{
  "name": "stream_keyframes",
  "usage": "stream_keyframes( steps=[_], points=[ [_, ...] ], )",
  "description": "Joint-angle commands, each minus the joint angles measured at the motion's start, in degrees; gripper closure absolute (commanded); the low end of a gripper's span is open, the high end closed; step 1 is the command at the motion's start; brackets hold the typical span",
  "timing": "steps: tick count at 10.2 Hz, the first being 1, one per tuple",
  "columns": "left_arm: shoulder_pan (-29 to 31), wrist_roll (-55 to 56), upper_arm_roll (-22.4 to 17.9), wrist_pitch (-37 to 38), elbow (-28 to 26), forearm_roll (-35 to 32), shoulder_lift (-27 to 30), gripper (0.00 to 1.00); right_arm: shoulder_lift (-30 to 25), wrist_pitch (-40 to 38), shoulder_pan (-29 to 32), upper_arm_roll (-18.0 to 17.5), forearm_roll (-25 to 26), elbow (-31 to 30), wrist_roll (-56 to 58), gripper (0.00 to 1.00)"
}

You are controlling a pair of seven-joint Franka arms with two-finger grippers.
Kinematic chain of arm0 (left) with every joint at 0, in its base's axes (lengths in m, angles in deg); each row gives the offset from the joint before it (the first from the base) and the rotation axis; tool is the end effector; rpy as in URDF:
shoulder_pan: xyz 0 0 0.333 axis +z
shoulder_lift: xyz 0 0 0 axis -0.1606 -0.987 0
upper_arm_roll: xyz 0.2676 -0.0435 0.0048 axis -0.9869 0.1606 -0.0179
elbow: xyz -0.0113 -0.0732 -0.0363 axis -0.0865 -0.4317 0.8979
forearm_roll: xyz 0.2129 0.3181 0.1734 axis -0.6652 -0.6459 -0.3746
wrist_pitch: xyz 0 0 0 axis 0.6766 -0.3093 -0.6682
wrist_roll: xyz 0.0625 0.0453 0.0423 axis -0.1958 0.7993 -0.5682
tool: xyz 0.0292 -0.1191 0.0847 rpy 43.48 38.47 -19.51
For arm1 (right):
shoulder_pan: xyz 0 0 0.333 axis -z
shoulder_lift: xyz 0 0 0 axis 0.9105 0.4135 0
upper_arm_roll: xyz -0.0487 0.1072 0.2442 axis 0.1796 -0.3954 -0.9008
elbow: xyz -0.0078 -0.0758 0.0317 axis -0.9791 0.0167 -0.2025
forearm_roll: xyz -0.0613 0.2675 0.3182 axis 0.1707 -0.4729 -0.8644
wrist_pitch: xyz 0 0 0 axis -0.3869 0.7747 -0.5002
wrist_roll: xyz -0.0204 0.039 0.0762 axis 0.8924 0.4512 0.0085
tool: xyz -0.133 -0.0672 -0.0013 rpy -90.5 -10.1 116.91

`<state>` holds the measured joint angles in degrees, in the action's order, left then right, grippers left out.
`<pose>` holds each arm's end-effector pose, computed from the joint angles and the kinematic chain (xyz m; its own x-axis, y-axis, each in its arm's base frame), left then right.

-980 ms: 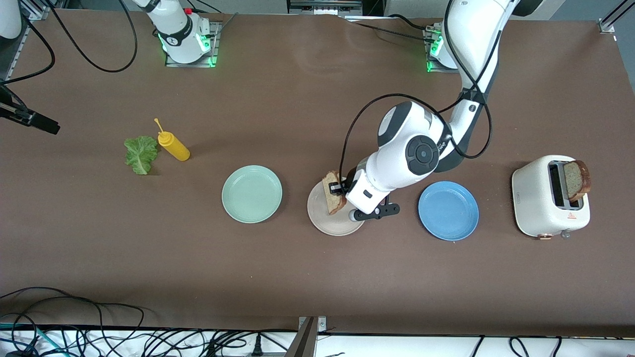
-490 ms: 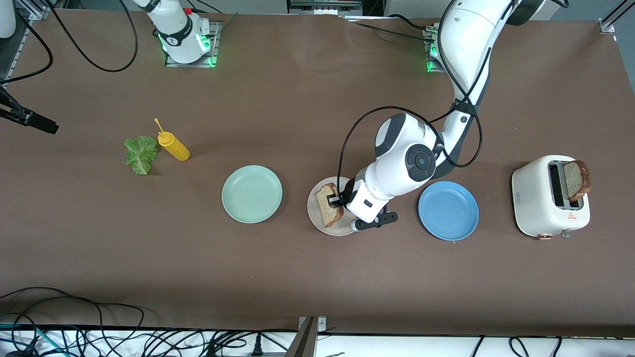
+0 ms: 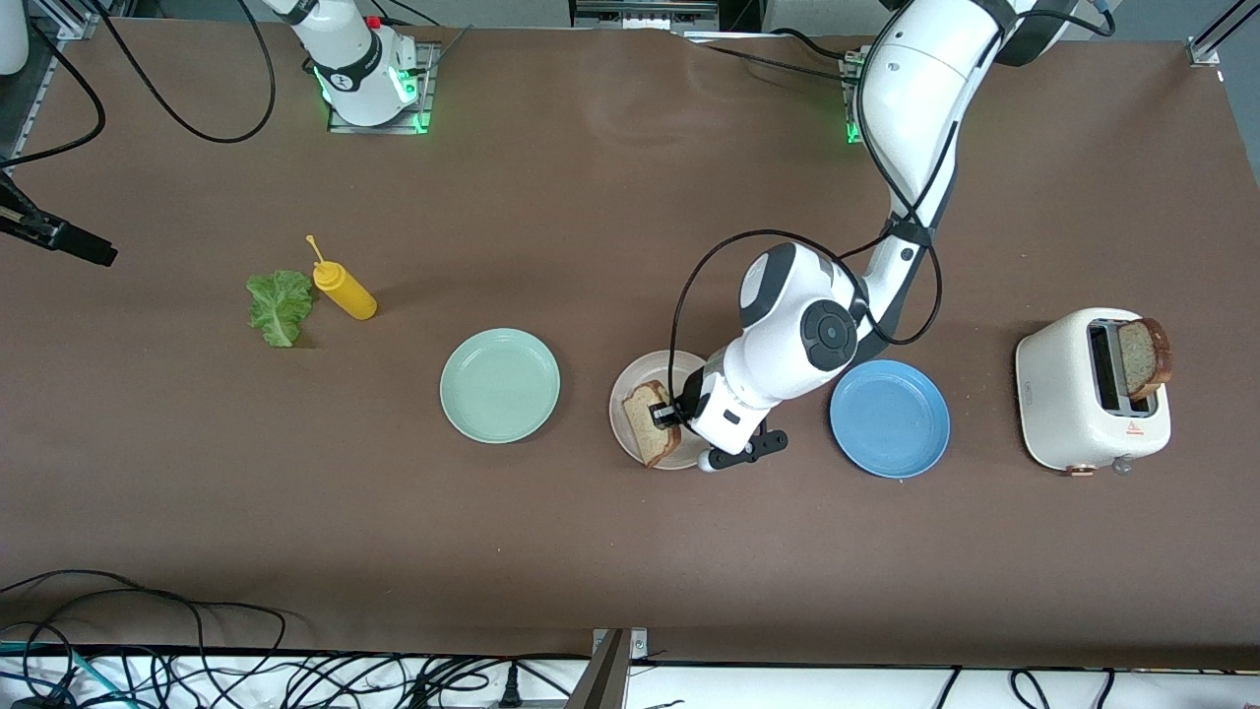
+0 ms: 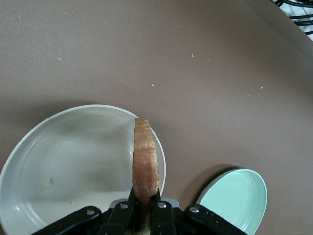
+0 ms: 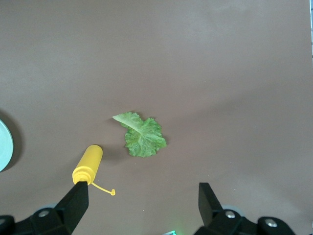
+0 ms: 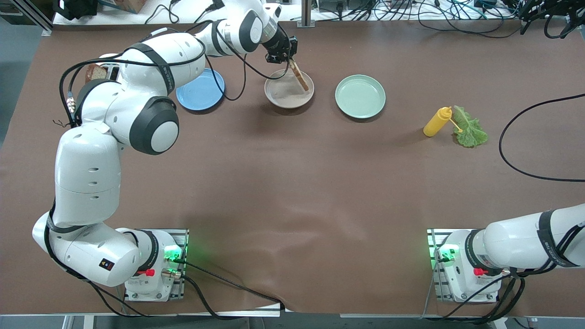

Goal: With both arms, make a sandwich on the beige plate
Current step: 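Lower the bread slice onto the beige plate and lay it flat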

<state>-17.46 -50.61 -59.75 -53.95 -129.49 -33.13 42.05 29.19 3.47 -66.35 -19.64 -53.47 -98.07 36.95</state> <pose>0.6607 -0.4048 0.2020 0.9392 0.3287 -0.0987 0.3379 -0.8350 0.4342 0.5796 -0.0921 0.4763 0.9337 -0.3465 -0.0899 -0.3308 -0.9312 0.1534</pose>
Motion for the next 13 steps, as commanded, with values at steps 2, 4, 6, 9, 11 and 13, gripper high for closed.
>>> stream_keyframes(
  steps=[2,4,6,9,11,13],
  points=[
    [-0.37,-4.13,-0.45,-6.55,-6.11,4.31,1.83,1.0,-0.38,-1.04,0.07,0.55,-1.27,0.77,0.46,0.0],
    [-0.28,-6.17,-0.54,-6.56,-6.91,5.47,3.15,1.0,-0.29,-1.04,0.07,0.46,-1.27,0.77,0.46,0.0],
    [-0.28,-6.26,-0.54,-6.56,-11.54,5.38,6.91,1.0,-0.2,-1.04,0.07,0.46,-1.27,0.77,0.46,0.0],
    [0.07,-12.57,-0.54,-6.99,-16.31,11.51,10.18,1.0,-0.29,-0.95,-0.02,0.37,-1.8,0.77,0.37,0.0],
    [0.33,-12.76,-0.54,-9.35,-18.24,11.97,11.06,1.0,-0.29,-0.95,-0.02,0.37,-2.06,0.77,0.46,0.0],
    [0.42,-12.76,-0.54,-11.04,-18.96,12.93,10.98,1.0,-0.29,-1.04,-0.02,0.28,-2.15,0.77,0.46,0.0]
  ],
)
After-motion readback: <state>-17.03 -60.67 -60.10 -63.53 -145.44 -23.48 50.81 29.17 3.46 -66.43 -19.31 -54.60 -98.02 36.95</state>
